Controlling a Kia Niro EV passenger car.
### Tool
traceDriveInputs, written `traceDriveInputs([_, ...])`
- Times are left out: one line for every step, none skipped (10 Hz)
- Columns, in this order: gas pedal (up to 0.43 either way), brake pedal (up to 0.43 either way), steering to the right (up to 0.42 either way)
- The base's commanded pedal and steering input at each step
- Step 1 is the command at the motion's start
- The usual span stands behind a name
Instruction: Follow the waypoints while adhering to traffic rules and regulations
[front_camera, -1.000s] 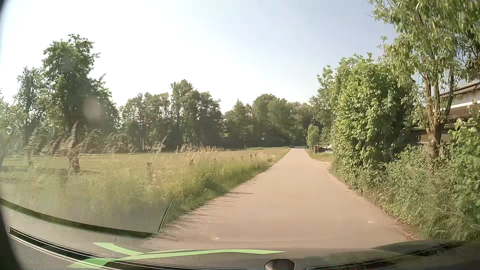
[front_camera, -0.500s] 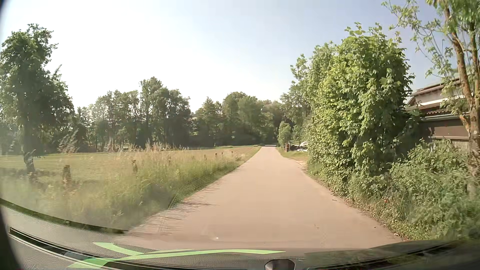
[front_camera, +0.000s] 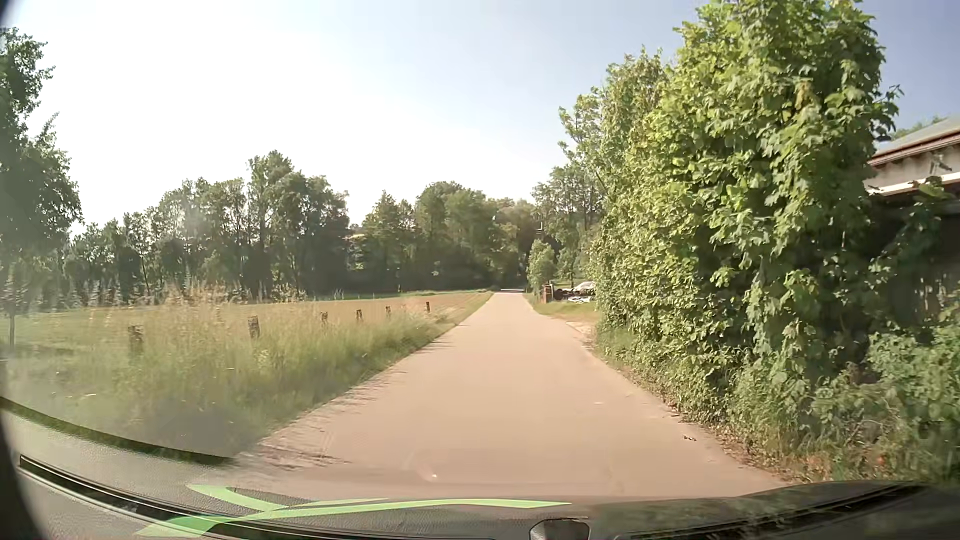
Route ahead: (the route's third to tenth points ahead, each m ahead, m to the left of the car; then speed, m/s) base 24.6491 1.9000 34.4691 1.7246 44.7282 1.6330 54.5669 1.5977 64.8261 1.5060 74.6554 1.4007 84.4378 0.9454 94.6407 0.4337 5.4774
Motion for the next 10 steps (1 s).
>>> traceDriveInputs([0.110, 0.000, 0.045])
traceDriveInputs([0.110, 0.000, 0.044])
traceDriveInputs([0.110, 0.000, 0.041])
traceDriveInputs([0.110, 0.000, 0.028])
traceDriveInputs([0.110, 0.000, 0.021])
traceDriveInputs([0.110, 0.000, 0.019])
traceDriveInputs([0.110, 0.000, 0.017])
traceDriveInputs([0.110, 0.000, 0.012])
traceDriveInputs([0.110, 0.000, 0.009])
traceDriveInputs([0.110, 0.000, 0.003])
